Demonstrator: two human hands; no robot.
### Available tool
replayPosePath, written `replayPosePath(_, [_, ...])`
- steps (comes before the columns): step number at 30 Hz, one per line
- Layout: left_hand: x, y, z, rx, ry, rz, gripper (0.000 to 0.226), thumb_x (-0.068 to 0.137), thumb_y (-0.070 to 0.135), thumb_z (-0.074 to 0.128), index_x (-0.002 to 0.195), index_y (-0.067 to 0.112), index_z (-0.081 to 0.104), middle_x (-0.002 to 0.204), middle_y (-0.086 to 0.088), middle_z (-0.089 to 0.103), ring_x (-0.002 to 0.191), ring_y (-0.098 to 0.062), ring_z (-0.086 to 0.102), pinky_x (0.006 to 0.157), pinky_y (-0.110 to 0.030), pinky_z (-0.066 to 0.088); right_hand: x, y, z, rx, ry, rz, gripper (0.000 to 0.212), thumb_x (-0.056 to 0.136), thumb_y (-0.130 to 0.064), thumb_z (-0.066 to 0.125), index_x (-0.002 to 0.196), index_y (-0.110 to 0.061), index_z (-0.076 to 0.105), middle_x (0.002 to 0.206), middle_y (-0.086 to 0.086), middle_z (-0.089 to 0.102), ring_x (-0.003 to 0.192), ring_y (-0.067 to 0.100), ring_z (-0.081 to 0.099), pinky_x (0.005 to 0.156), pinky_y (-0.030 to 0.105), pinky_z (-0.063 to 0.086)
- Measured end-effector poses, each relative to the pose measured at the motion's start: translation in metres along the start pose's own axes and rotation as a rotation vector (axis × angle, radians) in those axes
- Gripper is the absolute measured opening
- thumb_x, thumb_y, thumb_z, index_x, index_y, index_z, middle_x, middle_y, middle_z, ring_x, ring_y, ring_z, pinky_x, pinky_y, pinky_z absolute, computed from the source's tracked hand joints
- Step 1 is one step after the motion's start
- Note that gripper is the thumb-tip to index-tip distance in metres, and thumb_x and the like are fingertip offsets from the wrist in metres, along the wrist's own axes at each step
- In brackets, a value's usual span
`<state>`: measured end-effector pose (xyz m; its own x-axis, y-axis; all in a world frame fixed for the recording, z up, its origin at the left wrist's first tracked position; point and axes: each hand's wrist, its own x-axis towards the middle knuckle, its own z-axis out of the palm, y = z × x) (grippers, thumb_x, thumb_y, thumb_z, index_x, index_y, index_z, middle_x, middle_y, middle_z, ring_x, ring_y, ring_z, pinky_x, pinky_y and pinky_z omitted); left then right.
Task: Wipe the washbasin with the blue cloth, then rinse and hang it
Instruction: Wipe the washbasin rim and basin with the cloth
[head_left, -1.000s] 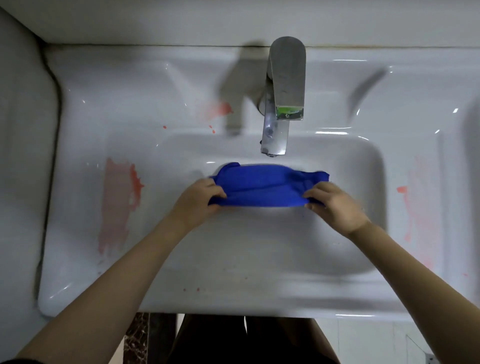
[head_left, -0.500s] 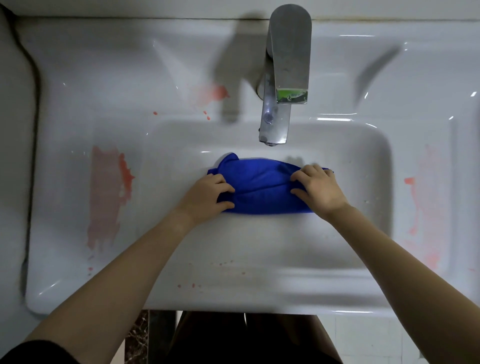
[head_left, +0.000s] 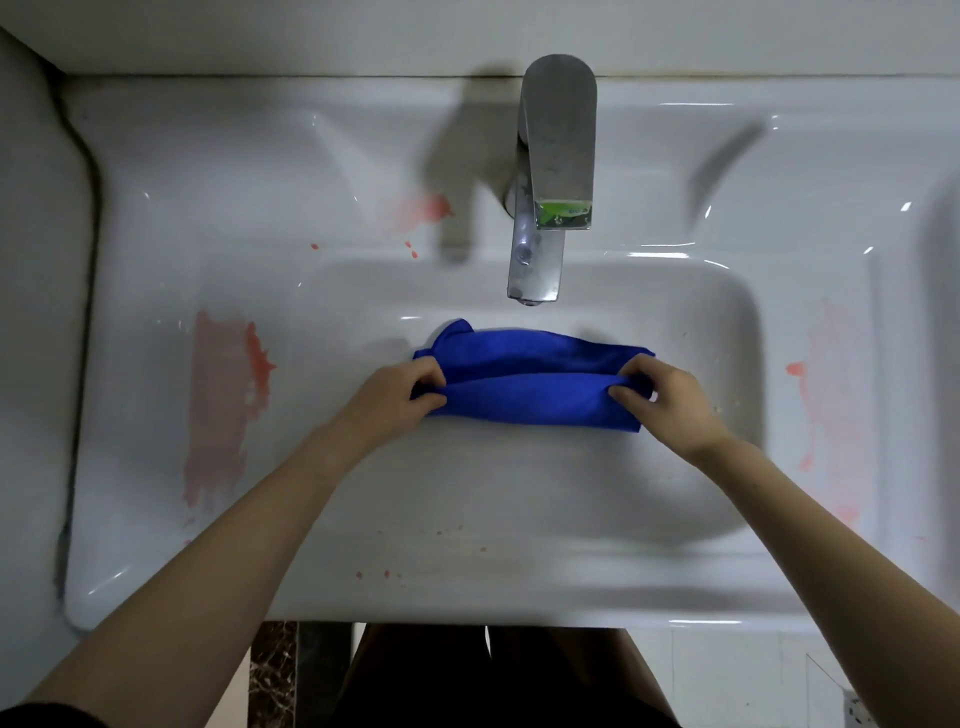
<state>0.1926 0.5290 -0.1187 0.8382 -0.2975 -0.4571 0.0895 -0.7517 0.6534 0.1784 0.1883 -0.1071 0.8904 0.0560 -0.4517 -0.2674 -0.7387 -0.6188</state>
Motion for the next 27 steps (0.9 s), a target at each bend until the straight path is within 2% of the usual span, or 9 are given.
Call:
replayPosePath(2, [0.012, 0.01, -0.008, -0.098, 0.131, -0.016, 0.01, 0.083, 0.009, 0.069, 0.086, 0.017, 0.063, 0.08, 0.009, 0.063, 0.074, -0.006, 0.057, 0.071, -0.017, 0.042, 0.002, 0.0, -0.004, 0.095, 0.072, 0.087, 0.007, 0.091, -0.019, 0.065, 0.087, -0.018, 0.059, 0.077, -0.007, 0.06, 0.069, 0.008, 0.053, 0.061, 0.018, 0.039])
replayPosePath(4, [0.029, 0.016, -0.011, -0.086, 0.254, -0.008, 0.011, 0.083, 0.01, 0.069, 0.093, 0.011, 0.066, 0.088, 0.004, 0.067, 0.082, -0.011, 0.059, 0.076, -0.019, 0.045, 0.011, 0.0, -0.004, 0.098, 0.148, 0.116, 0.006, 0.093, -0.02, 0.063, 0.092, -0.015, 0.059, 0.081, -0.002, 0.061, 0.072, 0.017, 0.054, 0.063, 0.024, 0.04])
replayPosePath(7, [0.049, 0.015, -0.001, 0.172, 0.321, -0.022, 0.028, 0.079, 0.015, 0.072, 0.105, 0.007, 0.064, 0.106, -0.01, 0.061, 0.101, -0.025, 0.055, 0.088, -0.036, 0.047, 0.027, 0.0, 0.006, -0.174, 0.245, 0.064, 0.024, 0.093, -0.012, 0.059, 0.116, -0.005, 0.059, 0.111, 0.013, 0.062, 0.102, 0.032, 0.055, 0.085, 0.034, 0.044])
replayPosePath(9, [0.046, 0.015, 0.008, 0.231, 0.4, -0.12, 0.037, 0.078, 0.016, 0.072, 0.11, 0.003, 0.058, 0.114, -0.016, 0.054, 0.104, -0.032, 0.052, 0.088, -0.042, 0.047, 0.03, -0.003, 0.015, -0.334, 0.279, -0.036, 0.04, 0.09, -0.01, 0.06, 0.129, -0.002, 0.053, 0.131, 0.018, 0.055, 0.119, 0.037, 0.049, 0.098, 0.041, 0.042])
replayPosePath(12, [0.03, 0.022, 0.021, 0.184, 0.516, -0.333, 0.046, 0.081, 0.023, 0.072, 0.112, -0.001, 0.049, 0.118, -0.02, 0.049, 0.102, -0.035, 0.051, 0.085, -0.04, 0.046, 0.029, 0.0, 0.03, -0.522, 0.155, -0.191, 0.05, 0.087, -0.016, 0.065, 0.135, -0.004, 0.052, 0.141, 0.018, 0.051, 0.128, 0.039, 0.047, 0.106, 0.048, 0.039])
replayPosePath(15, [0.027, 0.027, 0.028, -0.042, 0.467, -0.528, 0.05, 0.084, 0.03, 0.071, 0.111, -0.003, 0.046, 0.112, -0.019, 0.054, 0.097, -0.034, 0.056, 0.075, -0.035, 0.044, 0.025, 0.011, 0.043, -0.649, 0.015, -0.197, 0.054, 0.098, -0.036, 0.04, 0.147, -0.012, 0.041, 0.151, 0.01, 0.042, 0.141, 0.035, 0.034, 0.117, 0.048, 0.026])
replayPosePath(19, [0.037, 0.024, 0.035, -0.234, 0.418, -0.598, 0.048, 0.081, 0.03, 0.073, 0.111, -0.001, 0.052, 0.105, -0.012, 0.06, 0.09, -0.027, 0.059, 0.073, -0.034, 0.046, 0.024, 0.026, 0.051, -0.732, -0.028, -0.176, 0.06, 0.1, -0.044, 0.019, 0.155, -0.019, 0.023, 0.16, 0.004, 0.027, 0.149, 0.027, 0.019, 0.122, 0.044, 0.012])
replayPosePath(23, [0.035, 0.036, 0.029, -0.503, 0.363, -0.53, 0.018, 0.08, 0.015, 0.07, 0.095, 0.007, 0.064, 0.079, 0.001, 0.061, 0.076, -0.017, 0.057, 0.056, -0.019, 0.043, 0.025, 0.024, 0.045, -0.623, -0.029, -0.21, 0.059, 0.1, -0.043, 0.021, 0.154, -0.019, 0.026, 0.16, 0.003, 0.029, 0.149, 0.026, 0.021, 0.122, 0.04, 0.011])
replayPosePath(27, [0.032, 0.072, 0.034, -0.58, 0.333, -0.333, 0.012, 0.077, 0.012, 0.07, 0.081, 0.005, 0.062, 0.068, 0.003, 0.058, 0.062, -0.009, 0.051, 0.056, -0.018, 0.042, 0.014, 0.012, 0.027, -0.176, 0.16, -0.143, 0.049, 0.101, -0.014, 0.045, 0.149, -0.013, 0.039, 0.155, 0.005, 0.036, 0.143, 0.021, 0.031, 0.112, 0.02, 0.022])
